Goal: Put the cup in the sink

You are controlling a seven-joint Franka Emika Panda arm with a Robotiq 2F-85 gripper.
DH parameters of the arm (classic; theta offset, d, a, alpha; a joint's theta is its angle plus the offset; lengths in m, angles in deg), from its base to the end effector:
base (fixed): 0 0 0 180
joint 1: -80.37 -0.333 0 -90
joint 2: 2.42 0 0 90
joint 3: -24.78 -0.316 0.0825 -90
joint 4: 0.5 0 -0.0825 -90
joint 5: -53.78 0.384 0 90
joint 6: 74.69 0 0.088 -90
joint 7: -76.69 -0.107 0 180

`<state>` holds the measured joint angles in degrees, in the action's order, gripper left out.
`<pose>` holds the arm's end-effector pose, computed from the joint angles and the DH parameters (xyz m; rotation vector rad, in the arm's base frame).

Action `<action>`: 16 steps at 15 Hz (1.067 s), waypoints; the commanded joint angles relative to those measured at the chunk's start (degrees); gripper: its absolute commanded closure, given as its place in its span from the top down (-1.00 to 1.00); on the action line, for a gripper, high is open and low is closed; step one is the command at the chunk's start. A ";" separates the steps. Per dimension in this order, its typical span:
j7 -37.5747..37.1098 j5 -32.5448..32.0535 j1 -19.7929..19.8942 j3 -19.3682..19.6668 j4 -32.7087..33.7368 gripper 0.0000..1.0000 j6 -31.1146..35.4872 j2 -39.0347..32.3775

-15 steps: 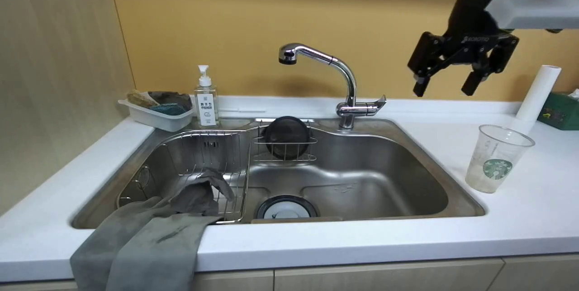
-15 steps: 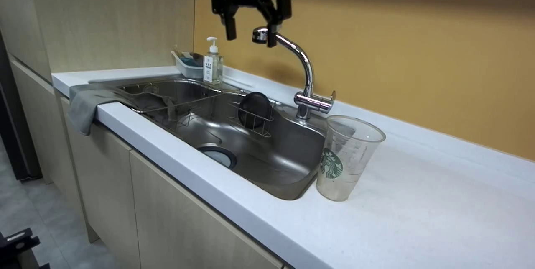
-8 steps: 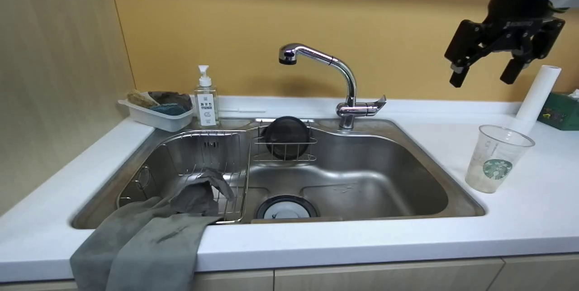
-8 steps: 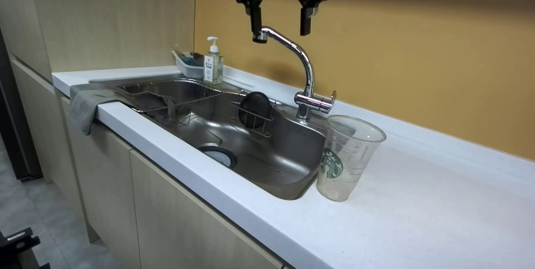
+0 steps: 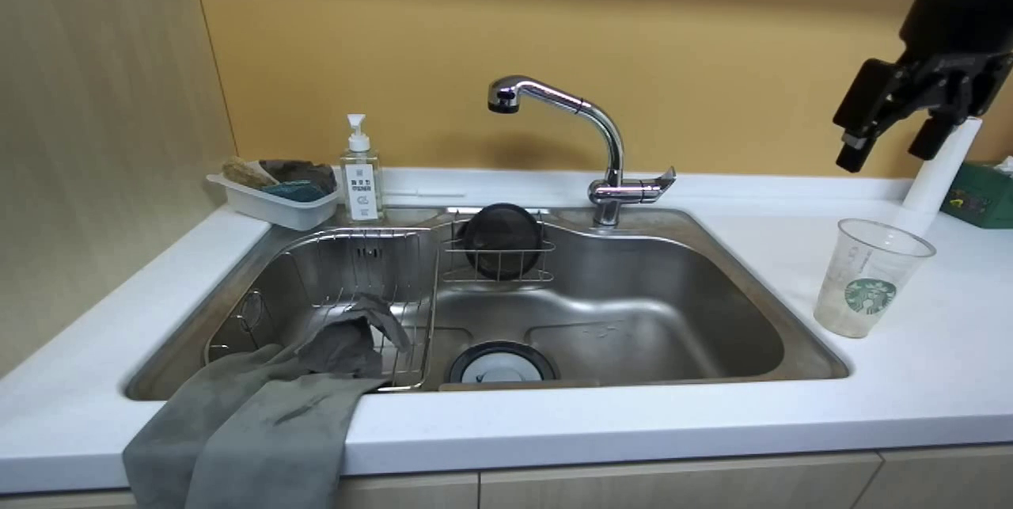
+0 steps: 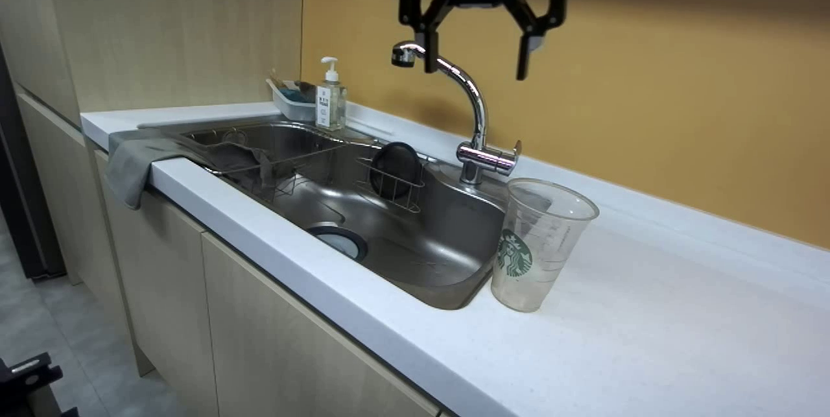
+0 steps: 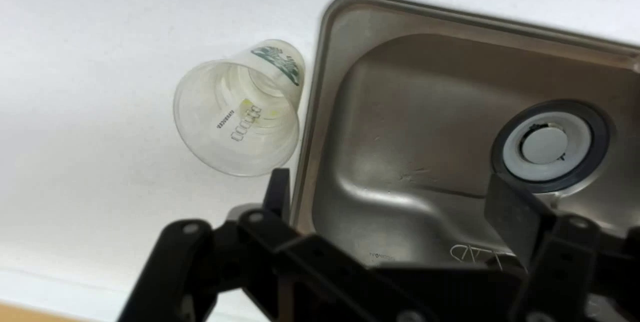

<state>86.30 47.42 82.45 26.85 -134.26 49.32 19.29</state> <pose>0.4535 -0.0384 0.5030 3.0097 0.2246 0.2987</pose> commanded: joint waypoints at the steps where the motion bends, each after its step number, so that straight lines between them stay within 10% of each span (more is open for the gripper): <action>1: 8.93 -1.14 0.32 3.83 1.39 1.00 -1.61 -1.86; 16: 15.33 -1.06 1.40 5.87 2.68 1.00 9.35 -15.08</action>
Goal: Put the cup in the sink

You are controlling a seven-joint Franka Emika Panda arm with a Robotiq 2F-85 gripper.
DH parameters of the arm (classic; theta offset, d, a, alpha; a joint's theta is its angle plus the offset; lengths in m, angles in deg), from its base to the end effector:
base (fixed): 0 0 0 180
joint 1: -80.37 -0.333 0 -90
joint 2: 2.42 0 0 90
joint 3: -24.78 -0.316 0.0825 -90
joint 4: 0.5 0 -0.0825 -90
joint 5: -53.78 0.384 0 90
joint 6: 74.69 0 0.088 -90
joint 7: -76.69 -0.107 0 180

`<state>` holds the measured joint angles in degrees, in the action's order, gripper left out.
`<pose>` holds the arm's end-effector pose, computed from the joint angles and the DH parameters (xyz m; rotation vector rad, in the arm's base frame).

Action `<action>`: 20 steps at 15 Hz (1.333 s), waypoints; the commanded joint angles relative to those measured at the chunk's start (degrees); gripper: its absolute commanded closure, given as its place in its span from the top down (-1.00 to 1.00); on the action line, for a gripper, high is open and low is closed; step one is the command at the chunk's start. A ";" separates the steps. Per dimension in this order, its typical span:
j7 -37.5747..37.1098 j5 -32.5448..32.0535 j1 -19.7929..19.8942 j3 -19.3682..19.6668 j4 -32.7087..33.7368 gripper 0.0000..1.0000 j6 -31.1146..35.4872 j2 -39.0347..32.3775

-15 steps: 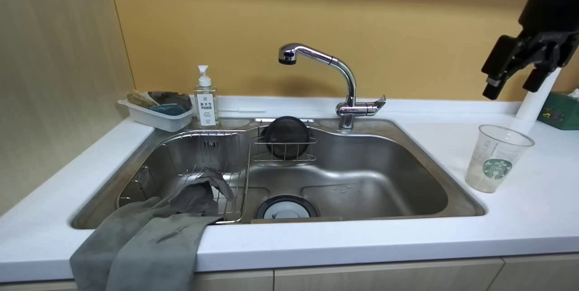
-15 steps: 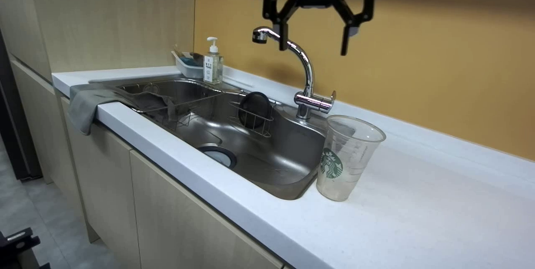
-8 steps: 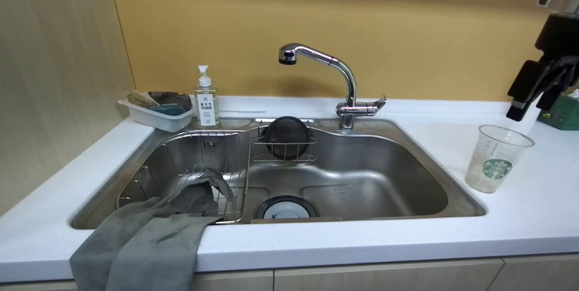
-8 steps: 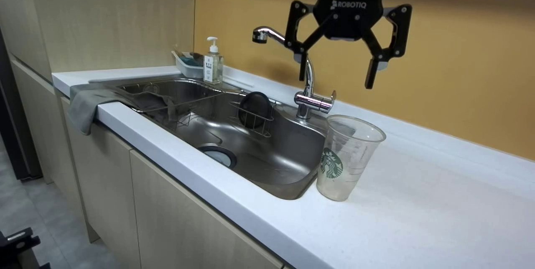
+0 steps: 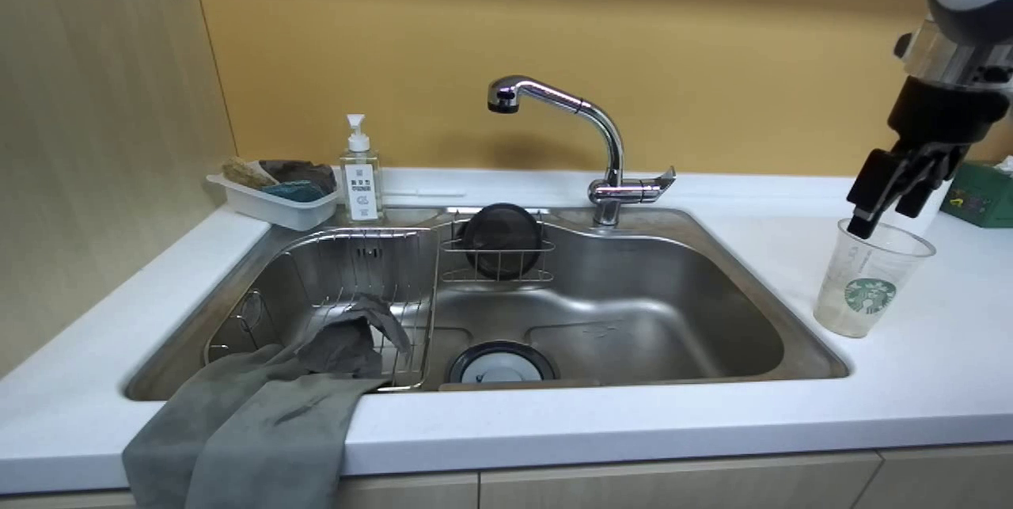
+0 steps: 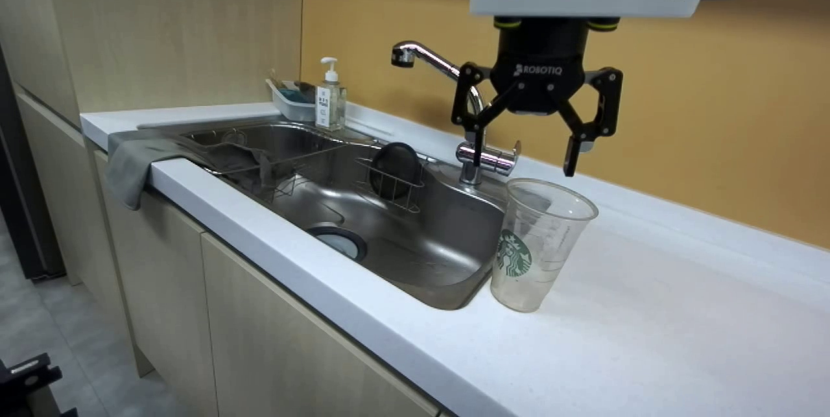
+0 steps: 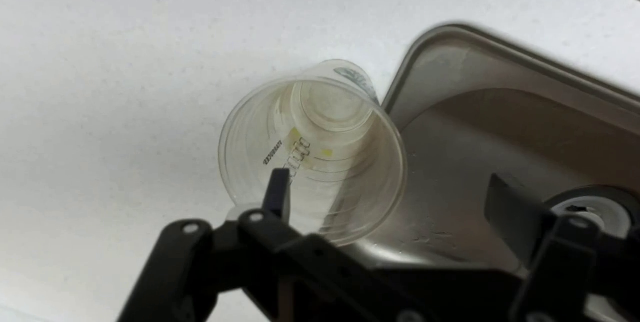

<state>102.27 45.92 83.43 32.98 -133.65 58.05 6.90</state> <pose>0.4886 -0.1010 0.4201 2.9650 0.5019 0.1809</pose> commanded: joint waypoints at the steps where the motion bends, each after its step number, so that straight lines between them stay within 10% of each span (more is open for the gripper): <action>1: -0.19 1.36 0.39 -0.22 2.36 1.00 0.58 -3.41; 7: 1.92 6.69 0.50 -0.31 3.62 0.93 -0.36 -5.65; 8: 2.21 7.26 0.58 -0.32 3.74 0.49 -0.24 -5.89; 20: 2.02 8.25 1.85 -0.39 4.27 -0.97 -1.06 -5.36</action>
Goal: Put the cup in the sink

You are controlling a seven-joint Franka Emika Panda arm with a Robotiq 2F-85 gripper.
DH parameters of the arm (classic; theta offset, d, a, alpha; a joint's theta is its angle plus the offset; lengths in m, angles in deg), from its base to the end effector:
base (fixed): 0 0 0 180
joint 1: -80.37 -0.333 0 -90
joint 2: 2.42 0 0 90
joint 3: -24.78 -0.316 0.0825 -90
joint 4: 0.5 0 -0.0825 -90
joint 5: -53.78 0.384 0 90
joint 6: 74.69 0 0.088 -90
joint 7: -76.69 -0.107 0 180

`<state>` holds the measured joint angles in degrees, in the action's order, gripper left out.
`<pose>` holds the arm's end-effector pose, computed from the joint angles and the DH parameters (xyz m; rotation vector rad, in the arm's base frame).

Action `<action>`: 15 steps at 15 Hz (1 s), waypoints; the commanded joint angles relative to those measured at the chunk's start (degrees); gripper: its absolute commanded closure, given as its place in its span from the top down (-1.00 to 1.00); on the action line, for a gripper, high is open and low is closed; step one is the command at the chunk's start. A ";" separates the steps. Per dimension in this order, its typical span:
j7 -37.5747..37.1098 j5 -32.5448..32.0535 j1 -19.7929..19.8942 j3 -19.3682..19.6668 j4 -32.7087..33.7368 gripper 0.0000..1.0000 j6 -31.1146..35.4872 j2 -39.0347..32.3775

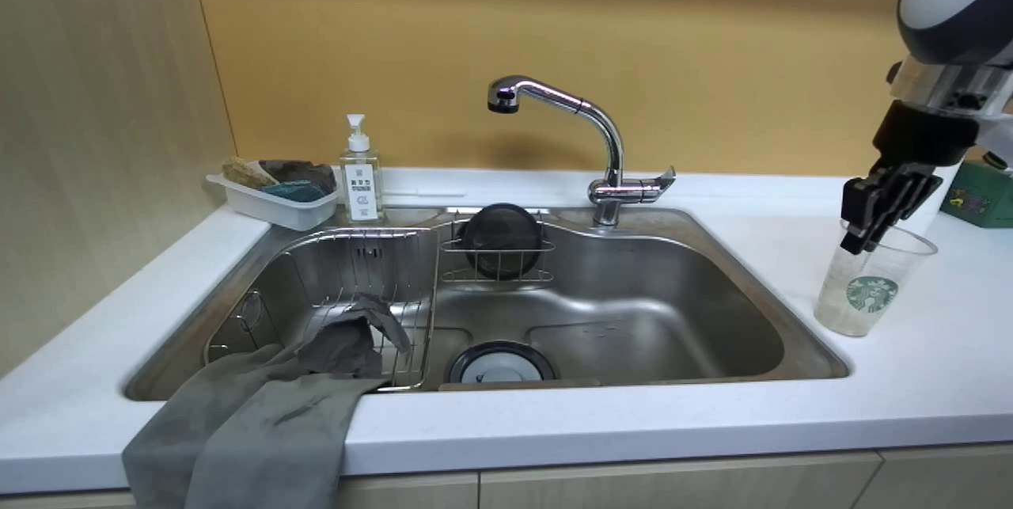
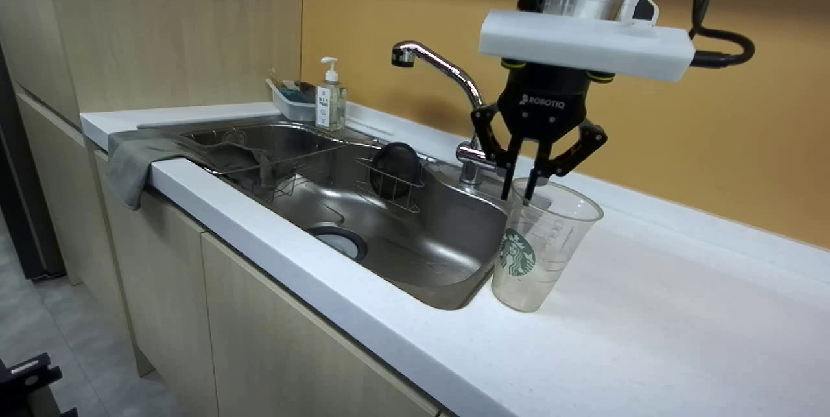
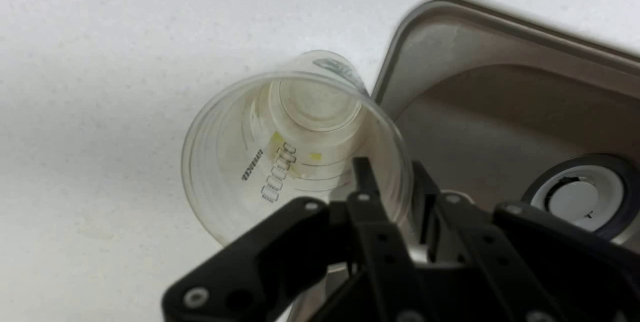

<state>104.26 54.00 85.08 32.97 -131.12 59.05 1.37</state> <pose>0.5054 -0.1161 0.3936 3.0815 0.3924 0.1816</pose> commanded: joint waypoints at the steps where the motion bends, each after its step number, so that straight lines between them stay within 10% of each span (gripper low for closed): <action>1: -0.31 -0.15 0.02 -0.64 1.82 -1.00 -2.32 0.49; 15: -18.21 -13.26 -7.96 -11.42 14.91 -0.98 -3.10 -11.42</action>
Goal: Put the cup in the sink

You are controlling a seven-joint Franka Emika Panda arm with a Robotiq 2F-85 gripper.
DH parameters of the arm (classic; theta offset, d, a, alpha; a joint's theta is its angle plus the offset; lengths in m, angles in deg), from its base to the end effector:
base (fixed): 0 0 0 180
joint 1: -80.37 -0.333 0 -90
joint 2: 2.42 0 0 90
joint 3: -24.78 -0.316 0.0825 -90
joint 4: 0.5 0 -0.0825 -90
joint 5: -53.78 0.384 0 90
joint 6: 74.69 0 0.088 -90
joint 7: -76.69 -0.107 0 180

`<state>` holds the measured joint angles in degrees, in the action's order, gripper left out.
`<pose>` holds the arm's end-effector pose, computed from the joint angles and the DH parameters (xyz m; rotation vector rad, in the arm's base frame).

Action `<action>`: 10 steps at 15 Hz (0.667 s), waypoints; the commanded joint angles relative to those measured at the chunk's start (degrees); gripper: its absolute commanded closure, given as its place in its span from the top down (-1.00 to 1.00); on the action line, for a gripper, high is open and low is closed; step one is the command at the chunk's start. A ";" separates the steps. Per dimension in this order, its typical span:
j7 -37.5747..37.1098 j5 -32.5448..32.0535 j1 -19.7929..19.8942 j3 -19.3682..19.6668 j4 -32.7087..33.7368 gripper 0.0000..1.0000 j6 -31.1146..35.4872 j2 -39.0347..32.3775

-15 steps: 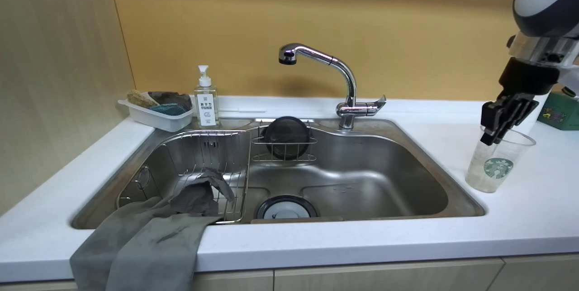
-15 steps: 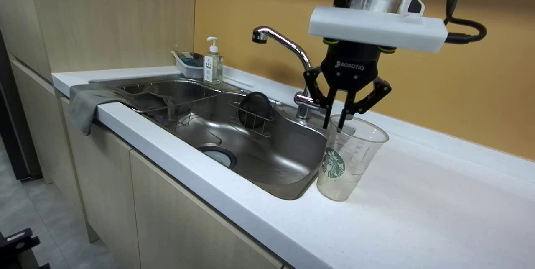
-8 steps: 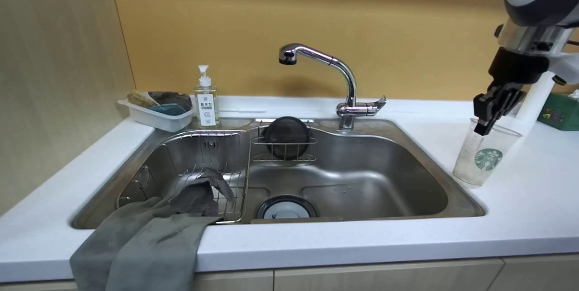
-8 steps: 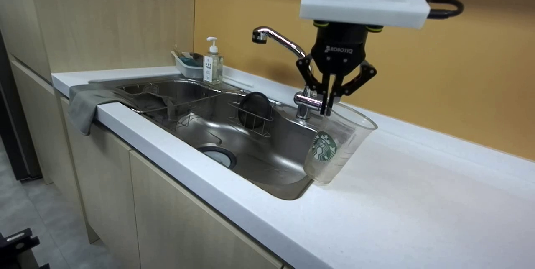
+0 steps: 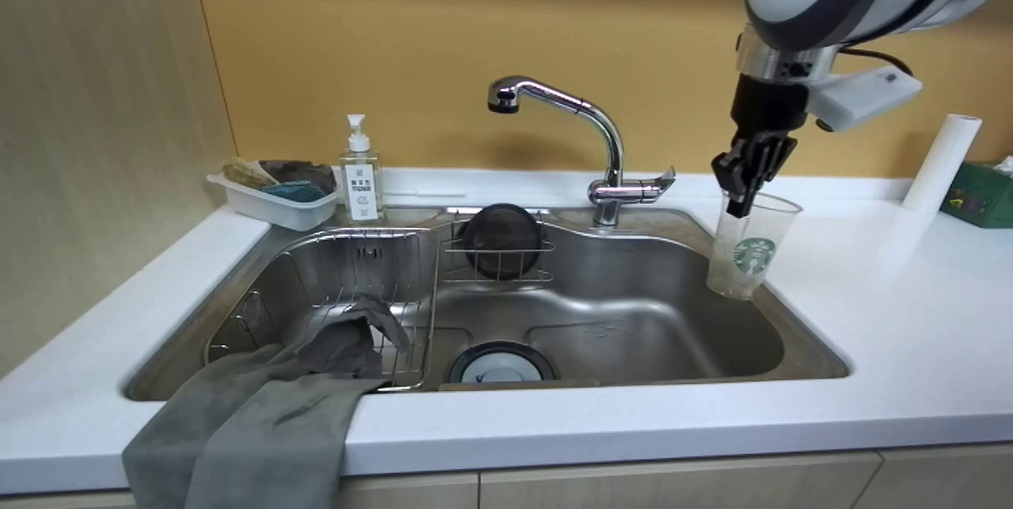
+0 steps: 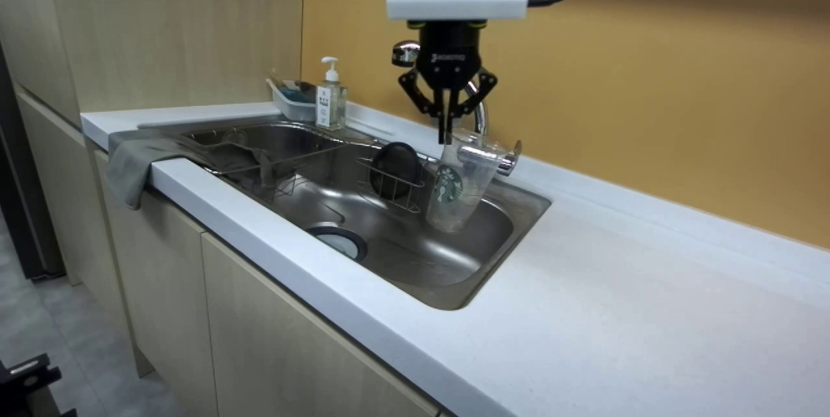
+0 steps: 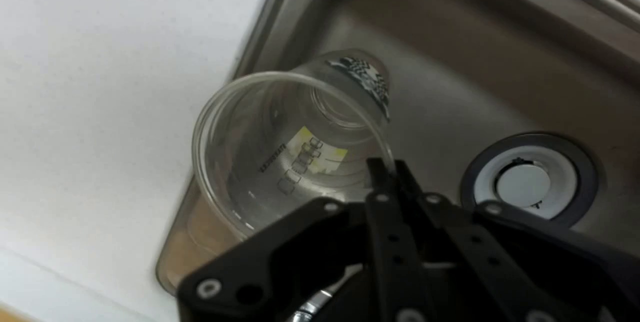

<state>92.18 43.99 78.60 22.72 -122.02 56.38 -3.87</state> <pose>0.5589 0.0334 0.4138 2.9144 0.6523 0.1895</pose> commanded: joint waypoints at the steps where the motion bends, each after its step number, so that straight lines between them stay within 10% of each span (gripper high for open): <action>1: -7.44 -3.61 -2.10 -1.51 7.16 -0.98 -0.37 -8.11; 10: -9.13 -2.56 -5.38 -2.17 12.11 -0.90 3.93 -19.28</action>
<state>83.05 41.44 73.14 20.65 -109.97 60.49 -23.21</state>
